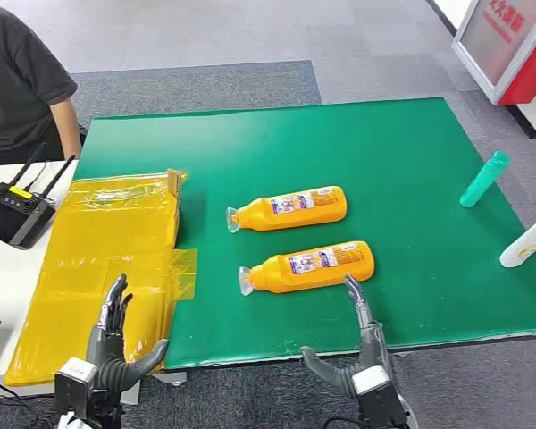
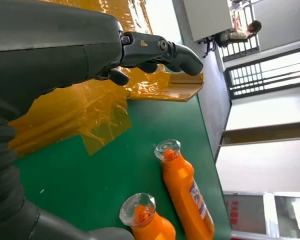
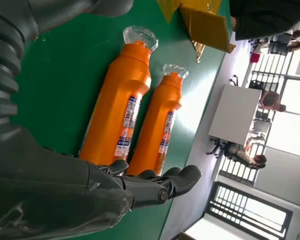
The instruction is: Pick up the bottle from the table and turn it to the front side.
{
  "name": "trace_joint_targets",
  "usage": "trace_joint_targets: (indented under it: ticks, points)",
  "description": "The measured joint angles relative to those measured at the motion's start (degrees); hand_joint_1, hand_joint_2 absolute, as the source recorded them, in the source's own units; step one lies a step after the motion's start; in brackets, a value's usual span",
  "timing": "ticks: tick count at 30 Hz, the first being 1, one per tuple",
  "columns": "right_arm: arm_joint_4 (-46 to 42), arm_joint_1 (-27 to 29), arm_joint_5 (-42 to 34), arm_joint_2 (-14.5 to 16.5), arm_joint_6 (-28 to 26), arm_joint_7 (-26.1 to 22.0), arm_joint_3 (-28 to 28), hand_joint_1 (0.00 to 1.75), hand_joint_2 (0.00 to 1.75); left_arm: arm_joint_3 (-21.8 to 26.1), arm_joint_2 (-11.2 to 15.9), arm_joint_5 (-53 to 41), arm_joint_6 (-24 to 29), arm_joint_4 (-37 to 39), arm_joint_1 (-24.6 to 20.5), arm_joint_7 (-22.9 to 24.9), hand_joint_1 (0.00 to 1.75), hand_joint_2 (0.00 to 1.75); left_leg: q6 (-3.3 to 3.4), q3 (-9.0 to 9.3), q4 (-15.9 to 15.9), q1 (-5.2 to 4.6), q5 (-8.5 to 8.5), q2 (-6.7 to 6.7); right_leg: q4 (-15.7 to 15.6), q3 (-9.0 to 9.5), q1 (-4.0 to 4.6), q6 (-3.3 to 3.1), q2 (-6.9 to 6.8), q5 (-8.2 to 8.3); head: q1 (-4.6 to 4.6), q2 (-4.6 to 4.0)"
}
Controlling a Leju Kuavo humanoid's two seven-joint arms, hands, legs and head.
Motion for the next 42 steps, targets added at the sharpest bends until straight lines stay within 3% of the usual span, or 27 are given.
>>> trace_joint_targets:
  ticks: [6, 15, 20, 23, 28, 32, 36, 42]
  points:
    - [0.9, -1.0, 0.4, 0.0, -0.2, 0.0, 0.7, 0.0, 1.75, 1.7, 0.0, 0.0, 0.0, 0.0, -0.1, -1.0, 0.0, 1.75, -0.01, 0.01, 0.0, 0.0, 0.0, 0.0, 0.0, 0.01, 0.01, 0.0, 0.01, 0.0, -0.01, 0.0]
    - [3.3, -3.5, 1.3, 0.0, -2.3, 0.1, 1.9, 0.0, 1.75, 7.2, -0.8, 0.4, -4.2, 0.5, -1.4, -2.7, 0.0, 1.75, 0.0, 0.02, 0.0, 0.0, 0.03, 0.0, 0.0, 0.02, 0.0, 0.0, 0.0, 0.01, -0.01, 0.0]
    - [0.3, -1.6, 15.6, -0.9, -8.9, 6.0, 1.5, 0.0, 1.75, 7.1, -2.3, -1.5, -2.5, 0.3, -0.2, -2.3, 0.0, 1.75, 0.04, 0.02, 0.0, -0.05, -0.05, 0.0, 0.0, 0.0, -0.07, 0.02, 0.0, -0.01, -0.01, 0.0]
    - [-2.3, -1.7, 26.0, -2.3, -9.6, 11.0, 0.0, 0.0, 1.75, 6.3, -2.7, -1.3, -1.6, 0.1, 0.1, -1.5, 0.0, 1.75, 0.04, 0.02, 0.0, -0.06, -0.08, 0.0, 0.0, 0.01, -0.08, 0.03, 0.0, -0.01, 0.01, 0.0]
    - [-3.5, -4.9, 40.0, -4.5, -6.4, 20.4, -4.0, 0.0, 1.75, 5.8, -2.5, -1.3, -2.4, 0.5, 0.0, -0.2, 0.0, 1.75, 0.06, 0.03, 0.0, -0.06, -0.01, 0.0, 0.0, 0.02, -0.08, 0.09, 0.01, 0.05, -0.01, 0.0]
    - [-2.8, -9.3, 46.6, -6.7, -0.8, 26.9, -7.7, 0.0, 1.75, 5.9, -2.2, -2.2, -3.5, 0.9, -0.2, 0.0, 0.0, 1.75, 0.1, 0.03, 0.0, -0.07, 0.07, 0.0, 0.0, 0.03, -0.09, 0.16, 0.01, 0.13, 0.01, 0.0]
    - [-0.9, -13.5, 48.0, -8.3, 5.8, 30.0, -8.9, 0.0, 1.75, 6.0, -2.2, -3.0, -4.4, 1.2, -0.5, 0.0, 0.0, 1.75, 0.11, 0.03, 0.0, -0.09, 0.1, 0.0, 0.0, 0.04, -0.1, 0.17, 0.01, 0.14, 0.0, 0.0]
    - [5.5, -20.6, 43.7, -9.6, 13.1, 31.4, -8.8, 0.0, 1.75, 6.0, -1.9, -3.5, -6.0, 1.8, -1.2, -0.4, 0.0, 1.75, 0.11, 0.03, 0.0, -0.08, 0.13, 0.0, 0.0, 0.05, -0.1, 0.16, 0.0, 0.15, -0.01, 0.0]
